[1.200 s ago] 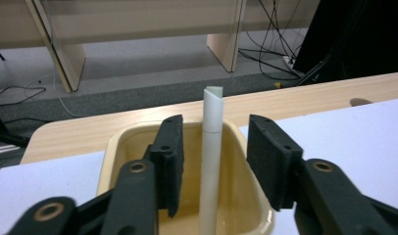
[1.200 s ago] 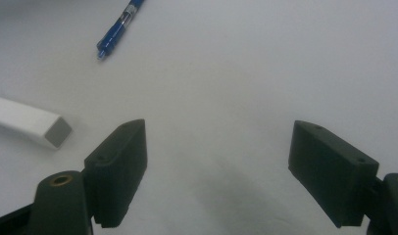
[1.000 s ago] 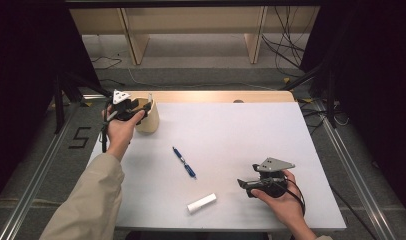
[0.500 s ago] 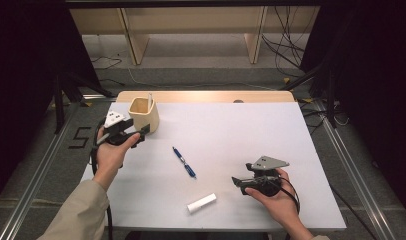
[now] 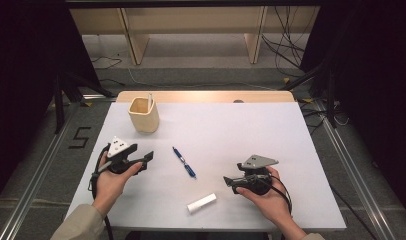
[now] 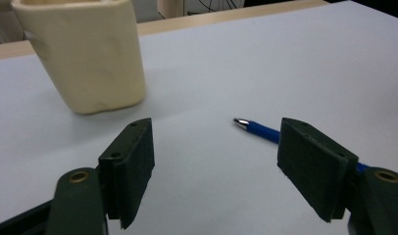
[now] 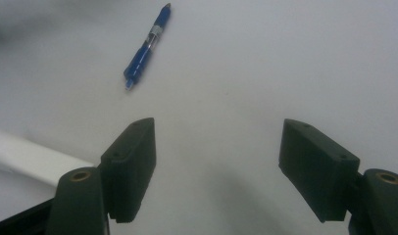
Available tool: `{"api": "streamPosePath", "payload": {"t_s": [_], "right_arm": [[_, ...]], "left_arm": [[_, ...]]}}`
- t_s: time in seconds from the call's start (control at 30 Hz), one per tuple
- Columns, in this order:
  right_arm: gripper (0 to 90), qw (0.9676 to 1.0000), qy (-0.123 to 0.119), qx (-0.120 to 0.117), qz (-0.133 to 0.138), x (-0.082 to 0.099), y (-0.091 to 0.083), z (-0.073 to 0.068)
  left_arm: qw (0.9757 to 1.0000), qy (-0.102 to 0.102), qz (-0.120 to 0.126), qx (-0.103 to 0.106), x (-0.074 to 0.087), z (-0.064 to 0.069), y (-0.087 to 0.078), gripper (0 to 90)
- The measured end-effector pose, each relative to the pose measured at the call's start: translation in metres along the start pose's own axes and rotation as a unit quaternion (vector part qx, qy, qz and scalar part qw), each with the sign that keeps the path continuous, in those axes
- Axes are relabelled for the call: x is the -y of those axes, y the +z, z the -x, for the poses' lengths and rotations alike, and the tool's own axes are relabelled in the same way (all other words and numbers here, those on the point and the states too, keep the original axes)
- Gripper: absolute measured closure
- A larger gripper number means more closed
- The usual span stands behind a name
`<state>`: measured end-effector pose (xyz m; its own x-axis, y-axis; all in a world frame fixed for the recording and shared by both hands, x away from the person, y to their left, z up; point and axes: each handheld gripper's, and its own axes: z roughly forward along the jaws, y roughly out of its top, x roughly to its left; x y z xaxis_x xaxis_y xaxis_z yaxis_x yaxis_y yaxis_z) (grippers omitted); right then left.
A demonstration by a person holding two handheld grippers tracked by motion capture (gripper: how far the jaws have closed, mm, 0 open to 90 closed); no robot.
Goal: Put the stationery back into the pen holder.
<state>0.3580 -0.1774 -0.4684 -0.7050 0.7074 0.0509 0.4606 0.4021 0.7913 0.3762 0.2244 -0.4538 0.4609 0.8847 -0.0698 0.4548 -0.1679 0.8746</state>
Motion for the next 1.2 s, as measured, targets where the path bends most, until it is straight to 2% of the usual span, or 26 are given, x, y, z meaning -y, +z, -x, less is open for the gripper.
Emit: {"api": "streamPosePath", "payload": {"t_s": [0.17, 0.33, 0.5, 0.87, 1.0, 1.2], "right_arm": [[31.9, 1.0, 0.003, -0.003, -0.003, -0.004, 0.007, -0.004], [33.9, 0.9999, 0.007, -0.01, 0.0, -0.012, 0.015, -0.01], [36.3, 0.9998, 0.007, -0.014, -0.008, -0.021, 0.029, -0.019], [42.0, 0.999, 0.016, -0.033, -0.025, -0.053, 0.068, -0.038], [44.4, 0.9983, 0.02, -0.036, -0.042, -0.063, 0.084, -0.044], [46.8, 0.9963, 0.018, -0.038, -0.075, -0.069, 0.105, -0.05]], "left_arm": [[0.9999, 0.01, -0.005, 0.004, 0.011, 0.009, -0.008, 29.9], [0.9999, 0.004, -0.011, 0.009, 0.022, 0.017, -0.013, 29.9], [0.9997, 0.015, -0.016, 0.007, 0.026, 0.022, -0.014, 30.0], [0.9995, 0.017, -0.025, 0.012, 0.029, 0.023, -0.01, 30.1], [0.9994, 0.018, -0.024, 0.014, 0.029, 0.025, -0.01, 30.2], [0.9993, 0.02, -0.026, 0.016, 0.029, 0.025, -0.008, 30.2]]}}
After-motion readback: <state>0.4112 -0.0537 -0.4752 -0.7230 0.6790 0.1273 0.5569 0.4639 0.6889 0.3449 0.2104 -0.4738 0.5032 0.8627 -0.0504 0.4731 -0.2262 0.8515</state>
